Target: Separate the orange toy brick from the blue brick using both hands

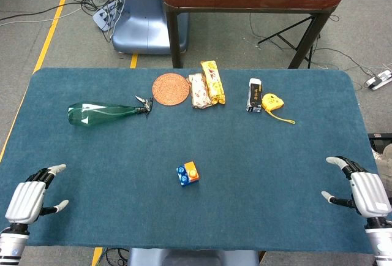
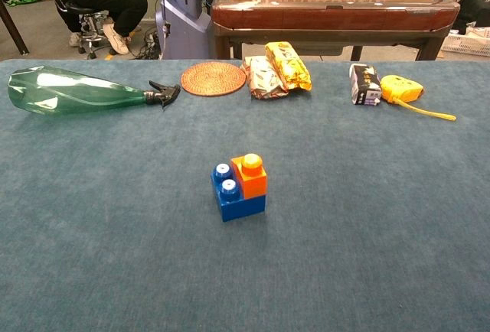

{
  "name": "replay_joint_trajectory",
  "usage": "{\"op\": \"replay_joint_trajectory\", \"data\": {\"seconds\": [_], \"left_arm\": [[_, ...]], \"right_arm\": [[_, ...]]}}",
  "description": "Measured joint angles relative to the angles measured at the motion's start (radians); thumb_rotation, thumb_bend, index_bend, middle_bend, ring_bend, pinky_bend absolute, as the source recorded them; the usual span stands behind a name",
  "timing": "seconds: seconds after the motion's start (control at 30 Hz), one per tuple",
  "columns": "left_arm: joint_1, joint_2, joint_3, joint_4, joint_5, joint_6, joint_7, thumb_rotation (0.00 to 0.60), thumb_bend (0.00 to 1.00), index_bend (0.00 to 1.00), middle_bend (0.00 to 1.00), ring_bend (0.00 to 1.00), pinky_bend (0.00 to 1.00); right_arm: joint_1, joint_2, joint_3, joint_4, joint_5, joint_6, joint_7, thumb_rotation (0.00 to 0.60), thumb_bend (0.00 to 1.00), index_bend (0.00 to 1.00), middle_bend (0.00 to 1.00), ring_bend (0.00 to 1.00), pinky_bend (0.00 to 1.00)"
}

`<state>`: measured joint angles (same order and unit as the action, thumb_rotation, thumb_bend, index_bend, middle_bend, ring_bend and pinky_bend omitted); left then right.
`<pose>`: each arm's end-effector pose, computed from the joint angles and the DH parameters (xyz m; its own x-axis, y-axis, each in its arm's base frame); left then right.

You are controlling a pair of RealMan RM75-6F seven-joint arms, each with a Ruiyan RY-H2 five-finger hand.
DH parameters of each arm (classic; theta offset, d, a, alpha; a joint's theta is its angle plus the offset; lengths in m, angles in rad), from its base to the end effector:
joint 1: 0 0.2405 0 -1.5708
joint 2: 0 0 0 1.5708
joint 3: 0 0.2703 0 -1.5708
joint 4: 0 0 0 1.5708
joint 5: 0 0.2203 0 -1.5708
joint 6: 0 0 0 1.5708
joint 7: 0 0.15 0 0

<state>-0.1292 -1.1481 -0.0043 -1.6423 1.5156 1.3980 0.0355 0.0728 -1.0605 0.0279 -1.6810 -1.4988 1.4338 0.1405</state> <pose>-0.3166 0.1910 0.1237 0.3821 0.1211 0.9161 0.9239 -0.0707 -0.3760 -0.3253 -0.1790 0.1586 0.2524 -0.0799 0.9643 -0.9671 0.0131 0.2542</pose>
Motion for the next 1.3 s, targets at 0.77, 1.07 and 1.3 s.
{"op": "replay_joint_trajectory", "data": {"seconds": [0.77, 1.07, 1.3], "left_arm": [[0.031, -0.041, -0.003, 0.042, -0.024, 0.047, 0.001, 0.6, 0.0, 0.22, 0.18, 0.22, 0.57], [0.029, -0.047, 0.0, 0.073, -0.032, 0.027, -0.024, 0.6, 0.0, 0.23, 0.19, 0.23, 0.58], [0.028, -0.047, -0.001, 0.085, -0.035, 0.022, -0.034, 0.6, 0.0, 0.23, 0.19, 0.23, 0.58]], "right_arm": [[0.129, 0.008, 0.047, -0.078, -0.058, -0.111, -0.016, 0.6, 0.0, 0.32, 0.87, 0.97, 0.99], [0.29, -0.006, 0.113, -0.182, -0.019, -0.288, -0.133, 0.6, 0.0, 0.32, 0.98, 1.0, 1.0], [0.416, -0.098, 0.164, -0.22, 0.069, -0.398, -0.257, 0.6, 0.0, 0.32, 0.99, 1.0, 1.0]]}}
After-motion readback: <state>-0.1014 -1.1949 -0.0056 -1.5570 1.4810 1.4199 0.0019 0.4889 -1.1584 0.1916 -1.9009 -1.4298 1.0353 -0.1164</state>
